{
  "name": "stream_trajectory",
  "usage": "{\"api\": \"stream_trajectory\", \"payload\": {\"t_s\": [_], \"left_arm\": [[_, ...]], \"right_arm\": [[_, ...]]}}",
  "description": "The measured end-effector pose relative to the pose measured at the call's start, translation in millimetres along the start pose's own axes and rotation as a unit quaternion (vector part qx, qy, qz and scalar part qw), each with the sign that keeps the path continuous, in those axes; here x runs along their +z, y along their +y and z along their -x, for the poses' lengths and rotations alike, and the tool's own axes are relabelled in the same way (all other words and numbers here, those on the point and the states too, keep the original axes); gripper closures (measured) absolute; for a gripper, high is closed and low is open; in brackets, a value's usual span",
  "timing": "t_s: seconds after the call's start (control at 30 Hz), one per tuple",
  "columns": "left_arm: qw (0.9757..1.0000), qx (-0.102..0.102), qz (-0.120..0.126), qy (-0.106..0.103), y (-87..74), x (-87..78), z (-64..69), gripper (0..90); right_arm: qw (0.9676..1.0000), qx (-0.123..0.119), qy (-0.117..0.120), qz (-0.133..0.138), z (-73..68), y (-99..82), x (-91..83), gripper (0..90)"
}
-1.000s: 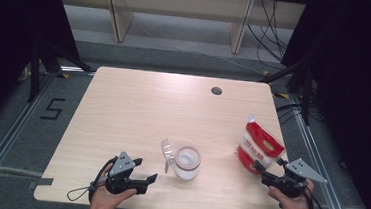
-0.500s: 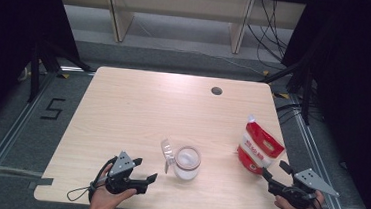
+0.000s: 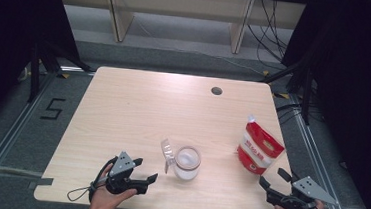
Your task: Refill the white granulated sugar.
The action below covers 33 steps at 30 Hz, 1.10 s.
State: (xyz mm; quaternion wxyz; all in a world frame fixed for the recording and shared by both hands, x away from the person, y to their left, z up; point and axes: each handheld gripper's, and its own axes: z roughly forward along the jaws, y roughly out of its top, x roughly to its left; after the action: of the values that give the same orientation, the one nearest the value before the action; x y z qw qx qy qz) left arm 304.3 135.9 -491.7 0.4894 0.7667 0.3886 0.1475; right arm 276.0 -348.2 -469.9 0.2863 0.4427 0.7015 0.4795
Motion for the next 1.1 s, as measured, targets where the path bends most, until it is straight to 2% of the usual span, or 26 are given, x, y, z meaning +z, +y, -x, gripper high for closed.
{"api": "stream_trajectory", "payload": {"t_s": [0.07, 0.13, 0.2, 0.27, 0.3, 0.4, 0.43, 0.47, 0.57, 0.6, 0.63, 0.67, 0.7, 0.73, 0.77, 0.8, 0.83, 0.87, 0.9, 0.97, 1.0, 1.03, 1.1], "left_arm": [[1.0, 0.0, 0.001, -0.002, 0.4, 0.2, 0.3, 23.6], [1.0, -0.007, 0.003, -0.005, 0.4, 0.9, 1.5, 23.6], [0.9999, -0.008, 0.004, -0.007, 0.9, 1.2, 1.8, 23.7], [0.9999, -0.008, 0.002, -0.005, 1.9, 0.4, 2.7, 23.7], [0.9999, -0.002, 0.004, -0.012, 2.5, 0.4, 1.9, 23.7], [0.9997, -0.014, 0.007, -0.016, 3.3, 0.9, 4.1, 23.7], [0.9998, -0.014, 0.006, -0.015, 4.1, 0.4, 4.9, 23.8], [0.9999, -0.01, 0.006, -0.012, 4.9, -0.3, 5.1, 23.8], [0.9997, -0.017, 0.01, -0.011, 8.1, -2.6, 6.0, 23.9], [0.9998, -0.014, 0.012, -0.011, 10.3, -3.6, 5.4, 23.9], [0.9995, -0.023, 0.018, -0.016, 11.1, -3.1, 5.8, 24.0], [0.9995, -0.027, 0.014, -0.011, 13.0, -4.5, 6.3, 24.1], [0.9994, -0.026, 0.019, -0.014, 14.5, -4.1, 6.4, 24.5], [0.9996, -0.018, 0.016, -0.017, 16.2, -4.7, 5.9, 25.0], [0.9996, -0.02, 0.015, -0.013, 17.7, -5.2, 6.8, 25.0], [0.9995, -0.025, 0.014, -0.014, 19.1, -5.3, 7.6, 25.1], [0.9993, -0.031, 0.017, -0.014, 20.7, -5.2, 8.8, 25.2], [0.9994, -0.021, 0.017, -0.021, 22.4, -5.2, 7.8, 26.0], [0.9993, -0.029, 0.016, -0.016, 23.9, -5.4, 9.6, 26.3], [0.9993, -0.025, 0.015, -0.022, 27.2, -5.7, 10.5, 27.7], [0.999, -0.032, 0.018, -0.024, 27.7, -4.9, 11.5, 28.5], [0.9993, -0.027, 0.015, -0.024, 29.2, -5.7, 11.9, 28.9], [0.9993, -0.022, 0.016, -0.024, 32.4, -6.2, 13.9, 29.7]], "right_arm": [[1.0, 0.001, 0.004, 0.003, -1.6, -0.5, -0.1, 24.1], [0.9999, 0.011, 0.009, -0.003, -3.8, -0.9, -1.2, 23.9], [1.0, 0.002, 0.009, -0.003, -4.4, -1.3, -1.2, 23.4], [0.9997, 0.003, 0.021, -0.014, -6.5, -1.5, -2.0, 23.5], [0.9996, 0.006, 0.024, -0.014, -7.8, -1.9, -1.8, 23.4], [0.9995, -0.005, 0.029, -0.01, -10.3, -2.3, -1.4, 23.5], [0.9996, -0.001, 0.027, -0.002, -13.2, -3.4, -0.3, 23.5], [0.9995, -0.005, 0.032, -0.009, -14.3, -3.4, -0.4, 23.5], [0.9992, -0.007, 0.038, -0.011, -19.2, -4.2, 0.1, 23.5], [0.999, -0.007, 0.043, -0.008, -20.3, -4.4, 0.8, 23.5], [0.9988, -0.002, 0.047, -0.015, -22.3, -4.7, 0.6, 23.5], [0.9988, -0.003, 0.046, -0.015, -22.8, -4.8, 0.6, 23.5], [0.9985, 0.014, 0.051, -0.017, -25.8, -5.8, 1.1, 23.5], [0.9985, 0.013, 0.049, -0.023, -26.2, -5.5, 0.0, 23.5], [0.9983, 0.015, 0.051, -0.022, -26.9, -5.8, 0.5, 23.5], [0.9985, -0.002, 0.051, -0.018, -24.2, -6.0, 1.9, 23.5], [0.9983, -0.001, 0.055, -0.018, -24.7, -6.2, 2.2, 23.5], [0.9984, -0.005, 0.054, -0.018, -24.4, -6.5, 2.5, 23.5], [0.9982, -0.009, 0.057, -0.018, -24.0, -6.5, 3.1, 23.5], [0.9982, 0.007, 0.054, -0.027, -27.6, -6.8, 1.5, 23.5], [0.9982, 0.006, 0.053, -0.028, -28.0, -6.8, 1.5, 23.5], [0.9981, -0.015, 0.056, -0.02, -25.4, -6.4, 3.3, 23.6], [0.9984, -0.011, 0.051, -0.021, -26.7, -6.5, 3.2, 23.6]]}}
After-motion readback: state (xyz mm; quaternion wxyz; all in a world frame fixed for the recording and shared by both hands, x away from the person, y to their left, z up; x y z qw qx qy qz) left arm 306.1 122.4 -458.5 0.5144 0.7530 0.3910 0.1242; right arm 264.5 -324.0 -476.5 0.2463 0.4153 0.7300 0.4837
